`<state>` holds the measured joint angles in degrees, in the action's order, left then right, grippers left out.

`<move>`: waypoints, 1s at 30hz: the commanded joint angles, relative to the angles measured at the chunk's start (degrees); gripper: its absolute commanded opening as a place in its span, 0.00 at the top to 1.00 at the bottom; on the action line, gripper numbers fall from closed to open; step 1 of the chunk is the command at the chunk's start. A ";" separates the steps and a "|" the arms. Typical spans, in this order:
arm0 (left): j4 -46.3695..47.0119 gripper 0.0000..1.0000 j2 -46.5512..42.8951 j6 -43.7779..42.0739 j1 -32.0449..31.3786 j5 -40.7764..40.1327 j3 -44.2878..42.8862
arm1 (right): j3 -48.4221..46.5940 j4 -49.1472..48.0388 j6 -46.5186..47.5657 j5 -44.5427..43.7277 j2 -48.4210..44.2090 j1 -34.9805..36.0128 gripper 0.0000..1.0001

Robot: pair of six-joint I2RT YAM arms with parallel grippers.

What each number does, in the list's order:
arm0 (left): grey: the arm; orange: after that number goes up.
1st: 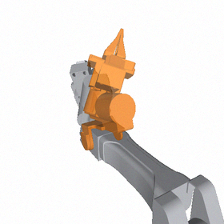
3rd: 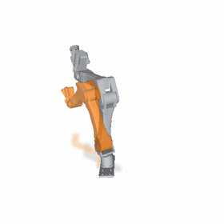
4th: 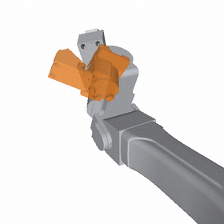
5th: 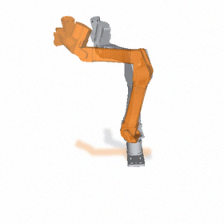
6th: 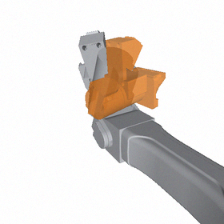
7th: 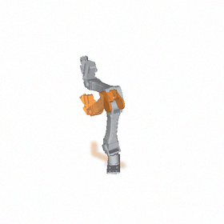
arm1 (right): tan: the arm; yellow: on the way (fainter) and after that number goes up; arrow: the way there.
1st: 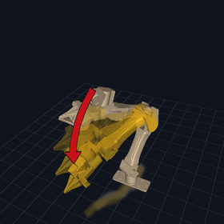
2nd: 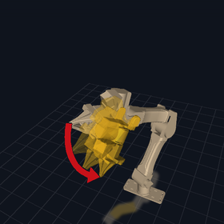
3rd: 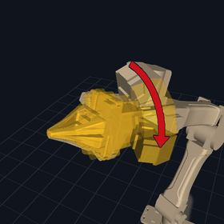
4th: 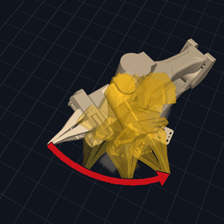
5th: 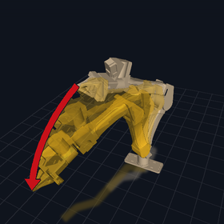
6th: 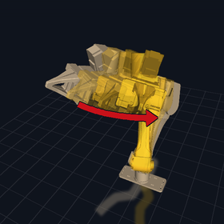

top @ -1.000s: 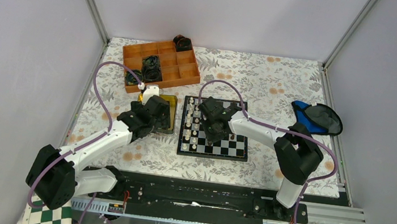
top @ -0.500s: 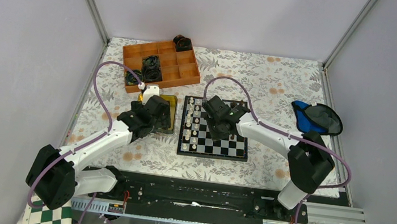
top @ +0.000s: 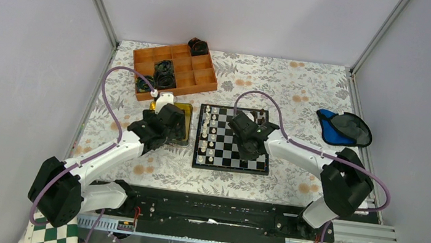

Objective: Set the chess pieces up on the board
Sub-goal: Pick up the chess piece from the chessboard, then place the chess piece on the chessboard.

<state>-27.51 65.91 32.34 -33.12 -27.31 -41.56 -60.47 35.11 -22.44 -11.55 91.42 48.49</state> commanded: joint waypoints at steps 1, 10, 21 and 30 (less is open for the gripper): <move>-0.16 0.01 -0.19 -0.74 -0.71 -1.60 -1.94 | 1.38 0.25 -1.64 -2.25 -3.41 -1.74 0.94; -0.27 0.01 -0.13 -0.61 -1.06 -1.93 -1.94 | 3.31 -1.89 -1.07 -2.25 -3.25 -4.28 0.94; -0.44 0.01 0.53 -0.61 -1.24 -2.21 -2.07 | 3.02 -3.63 0.39 -1.26 -1.06 -6.37 0.94; -0.61 0.01 0.78 -0.52 -1.32 -2.33 -2.10 | 2.99 -4.59 0.86 -0.41 0.23 -6.56 0.90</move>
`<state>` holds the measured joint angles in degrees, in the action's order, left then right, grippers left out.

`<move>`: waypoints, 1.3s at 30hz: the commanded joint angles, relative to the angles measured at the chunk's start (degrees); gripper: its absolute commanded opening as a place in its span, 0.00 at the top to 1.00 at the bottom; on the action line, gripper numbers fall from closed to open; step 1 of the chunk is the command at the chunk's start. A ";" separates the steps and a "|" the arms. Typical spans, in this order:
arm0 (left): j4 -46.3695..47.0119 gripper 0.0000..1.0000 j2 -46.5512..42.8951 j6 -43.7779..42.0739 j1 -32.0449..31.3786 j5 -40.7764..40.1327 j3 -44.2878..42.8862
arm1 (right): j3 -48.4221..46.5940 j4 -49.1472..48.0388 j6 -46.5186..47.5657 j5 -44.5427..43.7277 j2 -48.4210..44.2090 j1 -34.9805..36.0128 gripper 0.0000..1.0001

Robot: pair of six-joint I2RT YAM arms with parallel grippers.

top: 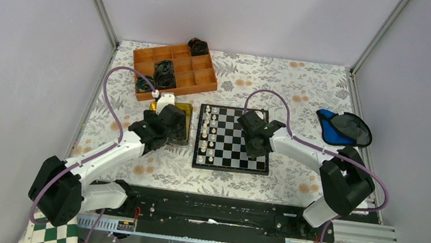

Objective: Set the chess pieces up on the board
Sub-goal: Place the chess piece on the chessboard, then pick up the chess piece from the storage box.

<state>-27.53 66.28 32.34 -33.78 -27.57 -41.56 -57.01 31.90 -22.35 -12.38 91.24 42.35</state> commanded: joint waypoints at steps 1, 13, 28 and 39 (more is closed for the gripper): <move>-0.57 0.01 0.43 -0.52 -0.65 -2.05 -2.07 | -0.47 -1.46 0.81 0.50 0.55 -0.45 0.87; -0.58 0.01 0.30 -0.52 -0.76 -2.10 -2.04 | -1.23 -0.83 1.08 0.44 -0.01 -0.42 0.57; -1.29 0.01 -2.95 1.62 -0.16 -3.61 -1.60 | -9.74 6.23 2.73 -4.22 -7.13 -0.42 0.56; -4.33 0.06 1.59 5.49 7.26 3.73 -9.02 | -13.79 4.01 5.82 -3.98 -4.92 -0.42 0.58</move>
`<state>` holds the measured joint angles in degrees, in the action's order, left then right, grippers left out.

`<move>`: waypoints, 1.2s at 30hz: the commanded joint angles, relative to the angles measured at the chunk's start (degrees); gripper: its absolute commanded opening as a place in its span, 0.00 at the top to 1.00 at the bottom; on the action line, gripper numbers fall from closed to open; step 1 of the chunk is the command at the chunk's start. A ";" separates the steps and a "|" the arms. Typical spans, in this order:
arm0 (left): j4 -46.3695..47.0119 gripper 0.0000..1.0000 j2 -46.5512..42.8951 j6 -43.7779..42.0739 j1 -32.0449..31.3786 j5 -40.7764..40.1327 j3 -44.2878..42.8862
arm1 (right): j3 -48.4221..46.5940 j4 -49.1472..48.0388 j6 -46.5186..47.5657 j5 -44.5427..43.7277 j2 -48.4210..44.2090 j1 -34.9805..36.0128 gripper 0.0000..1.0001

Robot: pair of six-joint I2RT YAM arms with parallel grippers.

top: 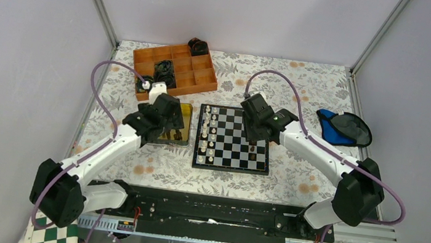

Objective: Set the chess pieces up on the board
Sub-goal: Pick up the chess piece from the storage box.

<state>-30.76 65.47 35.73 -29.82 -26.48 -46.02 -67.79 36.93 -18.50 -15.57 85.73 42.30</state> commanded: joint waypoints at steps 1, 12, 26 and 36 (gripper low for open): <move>-1.40 0.06 3.37 2.08 4.61 3.70 -5.60 | -3.18 -1.48 2.22 -0.51 0.80 -0.38 0.58; 0.34 0.21 16.36 -6.21 13.44 12.97 -11.37 | -4.81 -4.32 4.24 0.67 3.49 -0.38 0.62; 3.63 0.32 25.47 -9.36 15.69 12.51 -13.20 | -4.81 -5.90 5.71 2.06 5.40 -0.38 0.63; 7.31 0.36 28.63 -9.62 17.13 13.44 -13.83 | -4.45 -6.27 6.45 2.49 6.01 -0.72 0.63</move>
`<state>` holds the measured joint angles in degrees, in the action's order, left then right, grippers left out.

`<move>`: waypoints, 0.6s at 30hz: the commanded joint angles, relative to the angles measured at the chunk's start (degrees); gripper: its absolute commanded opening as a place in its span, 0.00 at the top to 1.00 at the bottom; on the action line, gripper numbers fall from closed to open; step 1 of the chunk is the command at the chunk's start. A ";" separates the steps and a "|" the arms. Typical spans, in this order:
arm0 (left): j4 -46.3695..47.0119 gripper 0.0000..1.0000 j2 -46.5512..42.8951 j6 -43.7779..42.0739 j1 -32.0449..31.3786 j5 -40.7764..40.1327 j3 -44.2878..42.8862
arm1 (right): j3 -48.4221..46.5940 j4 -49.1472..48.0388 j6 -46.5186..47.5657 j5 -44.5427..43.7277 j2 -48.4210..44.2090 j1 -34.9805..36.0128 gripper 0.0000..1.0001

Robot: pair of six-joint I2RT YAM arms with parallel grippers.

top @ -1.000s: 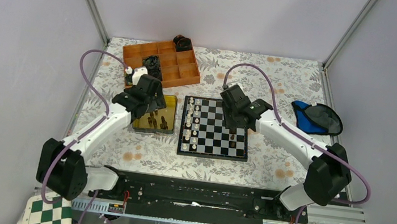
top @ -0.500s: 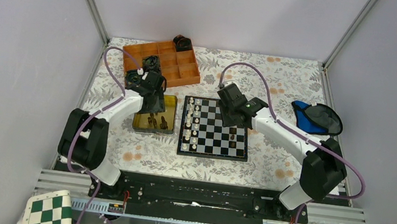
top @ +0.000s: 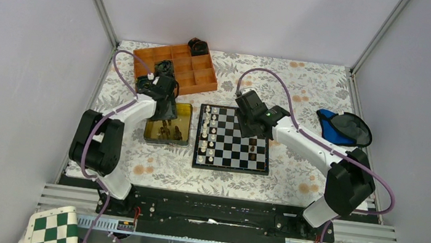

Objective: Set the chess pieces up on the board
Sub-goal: Pick up the chess piece from the storage box.

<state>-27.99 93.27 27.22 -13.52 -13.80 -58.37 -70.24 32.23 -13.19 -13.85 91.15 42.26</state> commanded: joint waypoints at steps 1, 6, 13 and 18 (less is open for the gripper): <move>4.88 0.36 1.05 -1.20 0.93 0.98 -1.73 | -2.01 -1.50 1.13 0.90 0.68 -0.75 0.63; 5.56 0.39 2.81 -1.38 1.12 1.23 -2.78 | -2.10 -1.45 1.56 1.06 0.79 -1.20 0.63; 6.69 0.45 5.18 -1.31 1.21 2.43 -3.31 | -2.01 -1.42 2.02 1.12 0.74 -2.15 0.63; 6.90 0.50 6.26 -1.43 1.28 2.81 -3.50 | -2.14 -1.41 2.00 1.31 1.08 -2.44 0.63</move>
<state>-23.73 98.76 26.74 -12.71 -11.68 -60.20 -70.24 32.18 -12.14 -13.17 91.92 40.34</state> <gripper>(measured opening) 0.521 0.371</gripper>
